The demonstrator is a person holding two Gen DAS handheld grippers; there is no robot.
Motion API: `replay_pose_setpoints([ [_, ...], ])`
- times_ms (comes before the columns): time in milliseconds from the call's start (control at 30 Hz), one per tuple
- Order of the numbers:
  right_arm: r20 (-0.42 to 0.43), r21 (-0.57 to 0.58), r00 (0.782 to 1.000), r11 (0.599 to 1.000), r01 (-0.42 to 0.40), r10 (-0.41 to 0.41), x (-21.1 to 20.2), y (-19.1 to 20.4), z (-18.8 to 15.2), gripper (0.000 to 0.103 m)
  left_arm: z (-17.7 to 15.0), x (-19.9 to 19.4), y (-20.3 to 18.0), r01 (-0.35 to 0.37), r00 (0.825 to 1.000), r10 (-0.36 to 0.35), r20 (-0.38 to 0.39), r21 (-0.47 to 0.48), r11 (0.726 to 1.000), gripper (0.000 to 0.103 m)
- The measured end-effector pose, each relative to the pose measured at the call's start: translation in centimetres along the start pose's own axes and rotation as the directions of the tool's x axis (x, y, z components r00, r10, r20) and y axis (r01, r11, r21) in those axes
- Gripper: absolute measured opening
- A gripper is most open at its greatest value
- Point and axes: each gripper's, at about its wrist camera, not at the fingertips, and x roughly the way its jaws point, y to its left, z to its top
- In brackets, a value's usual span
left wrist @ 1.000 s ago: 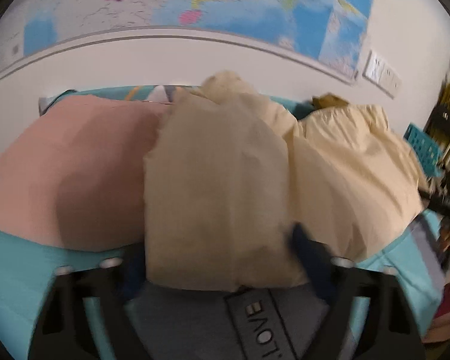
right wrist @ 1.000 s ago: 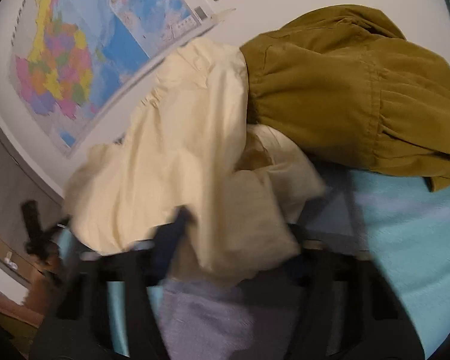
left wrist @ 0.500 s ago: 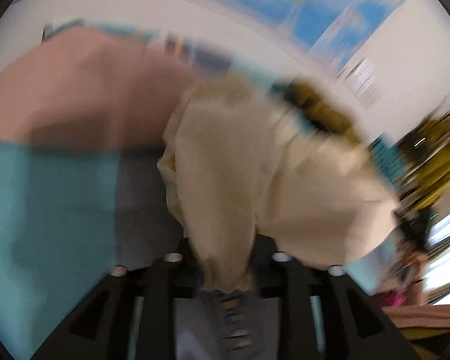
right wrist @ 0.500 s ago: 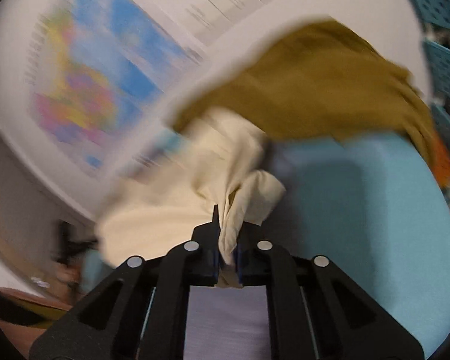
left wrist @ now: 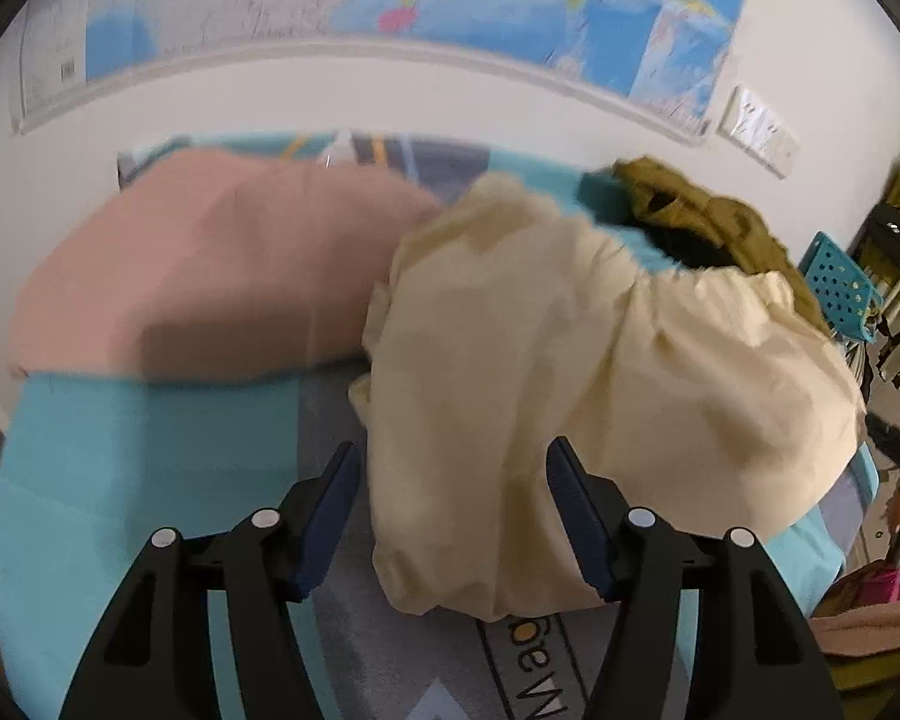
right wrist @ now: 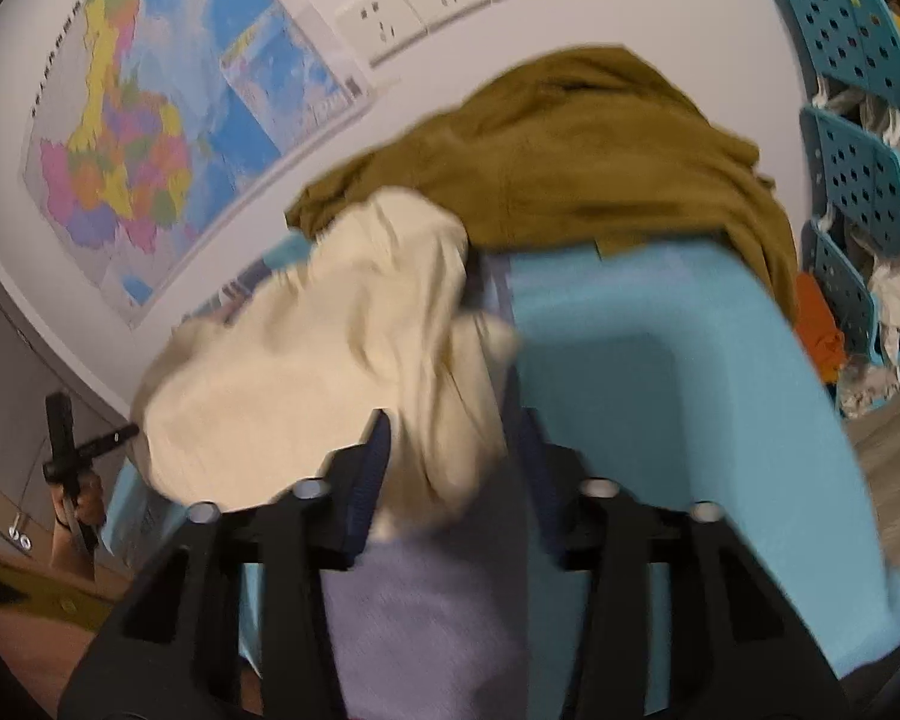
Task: Fold large clothes
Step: 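Lay the cream trousers on the bed and spread them with both grippers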
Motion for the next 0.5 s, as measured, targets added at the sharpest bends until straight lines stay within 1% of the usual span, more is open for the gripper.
replay_pose_setpoints([
  [67, -0.004, 0.002, 1.0, 1.0, -0.009, 0.009, 0.3, -0.2, -0.7, 0.007, -0.4, 1.1, 0.8, 0.024, 0.999, -0.024, -0.025, -0.033, 0.999, 0.056],
  [133, 0.029, 0.014, 1.0, 1.0, -0.012, 0.011, -0.3, -0.4, -0.3, 0.004, -0.6, 1.8, 1.2, 0.041, 0.998, -0.044, -0.038, -0.057, 0.998, 0.053],
  [167, 0.077, 0.019, 0.997, 1.0, 0.015, -0.017, -1.2, -0.4, 0.3, 0.003, -0.7, 2.0, 1.3, 0.045, 0.998, -0.047, -0.039, -0.062, 0.997, 0.053],
  [200, 0.099, 0.026, 0.995, 0.999, 0.029, -0.031, -1.7, -0.6, 0.8, 0.003, -0.7, 2.2, 1.2, 0.039, 0.998, -0.041, -0.04, -0.061, 0.997, 0.053],
  [267, 0.124, 0.032, 0.992, 0.999, 0.009, -0.012, -1.9, -0.7, 1.4, 0.003, -0.8, 2.4, 1.3, 0.037, 0.998, -0.04, -0.042, -0.068, 0.997, 0.053],
  [333, 0.092, 0.004, 0.993, 0.997, 0.073, -0.073, -0.8, -0.1, 1.7, 0.003, -0.8, 2.3, 1.3, 0.031, 0.998, -0.034, -0.044, -0.071, 0.997, 0.054],
  [367, 0.086, 0.001, 0.992, 0.996, 0.093, -0.093, -0.4, -0.1, 1.7, 0.003, -0.9, 2.2, 1.2, 0.027, 0.999, -0.03, -0.043, -0.067, 0.997, 0.054],
  [433, 0.085, 0.031, 0.992, 0.995, 0.096, -0.098, 0.1, -0.6, 1.7, 0.003, -0.9, 2.1, 1.0, 0.012, 0.999, -0.014, -0.037, -0.05, 0.999, 0.054],
  [500, 0.084, 0.043, 0.989, 0.992, 0.12, -0.123, 0.5, -0.8, 1.8, 0.003, -0.9, 2.1, 1.1, 0.013, 0.999, -0.015, -0.039, -0.053, 0.999, 0.054],
])
